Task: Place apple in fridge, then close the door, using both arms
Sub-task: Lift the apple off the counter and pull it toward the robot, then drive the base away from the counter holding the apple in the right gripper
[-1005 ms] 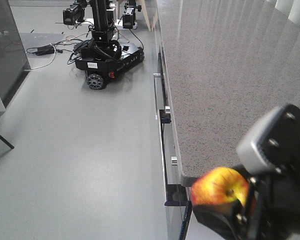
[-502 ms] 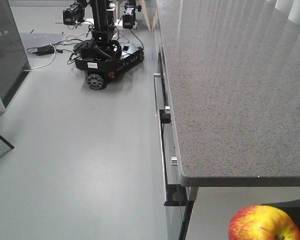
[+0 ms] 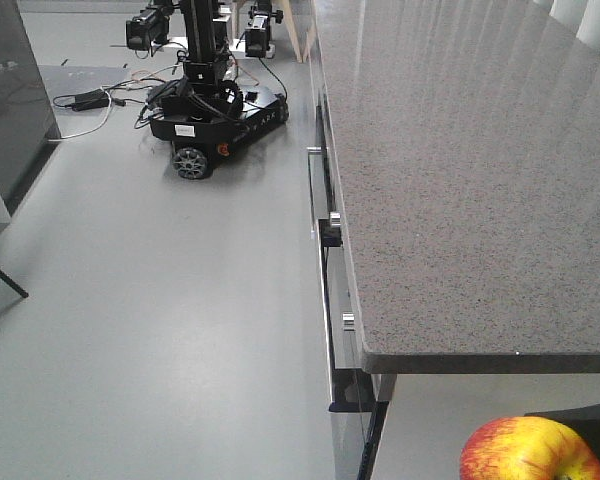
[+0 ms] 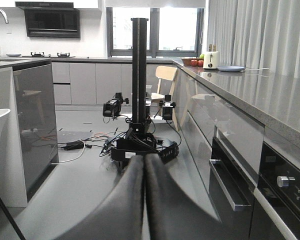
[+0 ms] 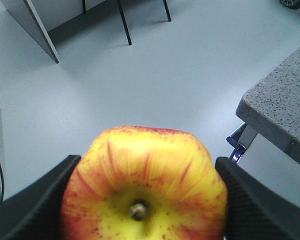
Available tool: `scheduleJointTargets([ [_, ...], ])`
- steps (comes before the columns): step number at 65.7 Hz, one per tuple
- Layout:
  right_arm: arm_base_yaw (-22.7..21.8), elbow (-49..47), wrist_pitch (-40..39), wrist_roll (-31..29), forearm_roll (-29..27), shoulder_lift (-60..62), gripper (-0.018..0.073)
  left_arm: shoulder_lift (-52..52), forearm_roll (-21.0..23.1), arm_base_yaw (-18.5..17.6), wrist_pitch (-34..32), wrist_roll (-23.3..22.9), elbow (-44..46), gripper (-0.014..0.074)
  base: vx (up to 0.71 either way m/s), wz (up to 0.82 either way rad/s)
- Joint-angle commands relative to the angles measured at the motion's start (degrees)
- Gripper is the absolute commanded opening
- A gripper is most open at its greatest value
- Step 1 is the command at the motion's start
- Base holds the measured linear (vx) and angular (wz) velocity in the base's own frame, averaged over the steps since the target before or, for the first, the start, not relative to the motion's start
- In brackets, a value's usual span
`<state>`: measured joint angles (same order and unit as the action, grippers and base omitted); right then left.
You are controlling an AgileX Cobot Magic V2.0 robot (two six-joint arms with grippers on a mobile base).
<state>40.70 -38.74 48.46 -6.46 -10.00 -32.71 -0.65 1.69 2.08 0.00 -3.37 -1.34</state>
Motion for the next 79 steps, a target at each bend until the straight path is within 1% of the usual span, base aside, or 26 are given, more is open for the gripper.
scheduleJointTargets([
  [1, 0.0, -1.5, -3.8, -0.3, -0.6, -0.2, 0.0183, -0.9, 0.2, -0.3, -4.2, -0.4, -1.7, -0.0006, 0.00, 0.00],
  [53, 0.0, -1.5, -3.7, -0.3, -0.6, -0.2, 0.0183, -0.9, 0.2, -0.3, -4.2, -0.4, -1.7, -0.0006, 0.00, 0.02],
  [79, 0.0, -1.5, -3.7, -0.3, -0.7, -0.2, 0.0183, -0.9, 0.2, -0.3, -4.2, -0.4, -1.7, -0.0006, -0.01, 0.23],
])
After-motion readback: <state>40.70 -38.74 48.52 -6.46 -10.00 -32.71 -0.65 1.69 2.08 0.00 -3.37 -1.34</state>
